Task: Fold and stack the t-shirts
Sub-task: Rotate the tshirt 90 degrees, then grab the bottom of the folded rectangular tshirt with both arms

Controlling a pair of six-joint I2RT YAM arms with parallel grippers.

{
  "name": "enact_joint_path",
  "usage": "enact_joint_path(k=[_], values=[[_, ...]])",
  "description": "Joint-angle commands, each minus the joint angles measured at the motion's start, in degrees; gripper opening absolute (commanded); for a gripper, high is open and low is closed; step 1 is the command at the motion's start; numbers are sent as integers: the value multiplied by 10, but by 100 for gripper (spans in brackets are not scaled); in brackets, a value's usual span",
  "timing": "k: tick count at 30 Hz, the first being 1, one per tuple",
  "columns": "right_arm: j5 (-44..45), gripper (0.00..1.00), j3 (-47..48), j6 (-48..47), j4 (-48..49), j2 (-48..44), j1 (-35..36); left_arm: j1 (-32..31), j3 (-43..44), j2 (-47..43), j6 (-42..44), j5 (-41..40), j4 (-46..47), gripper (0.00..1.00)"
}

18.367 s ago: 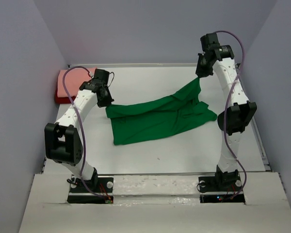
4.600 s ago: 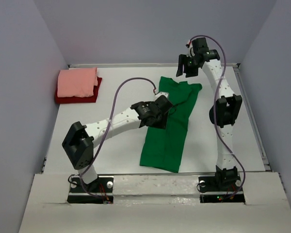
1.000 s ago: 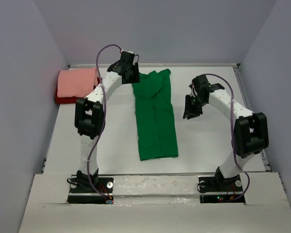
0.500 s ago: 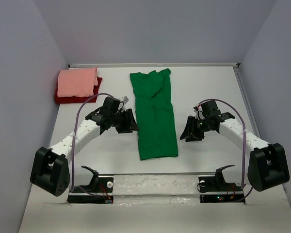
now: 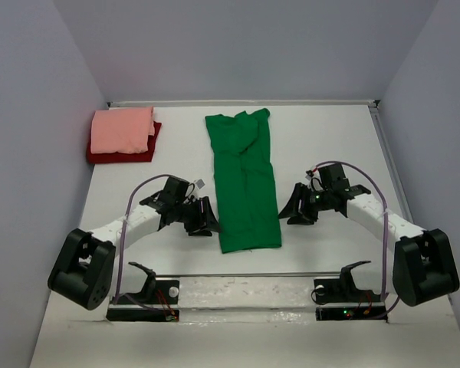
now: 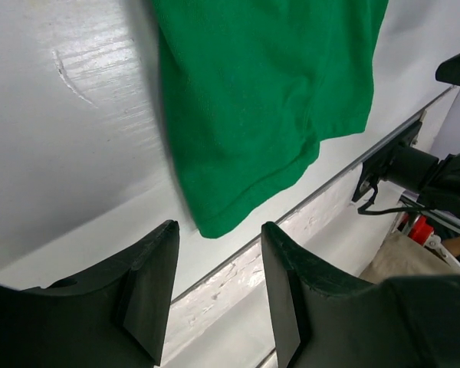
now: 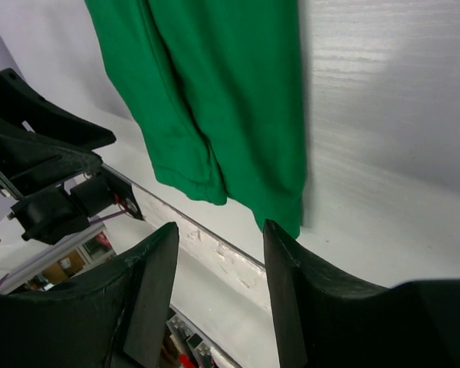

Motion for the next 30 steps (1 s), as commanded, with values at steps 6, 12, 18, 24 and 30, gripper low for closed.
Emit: enact_joint_path(k=[6, 12, 18, 24, 30], values=[[33, 54, -15, 22, 37, 39, 5, -1, -7, 39, -18, 64, 62, 57], [65, 54, -36, 9, 27, 34, 5, -13, 27, 39, 0, 2, 1, 57], [109, 53, -36, -4, -7, 33, 5, -37, 52, 41, 6, -104, -87, 56], [122, 53, -37, 1, -25, 13, 16, -68, 25, 40, -18, -122, -83, 56], [124, 53, -42, 3, -34, 4, 21, -111, 15, 47, -52, -119, -75, 56]])
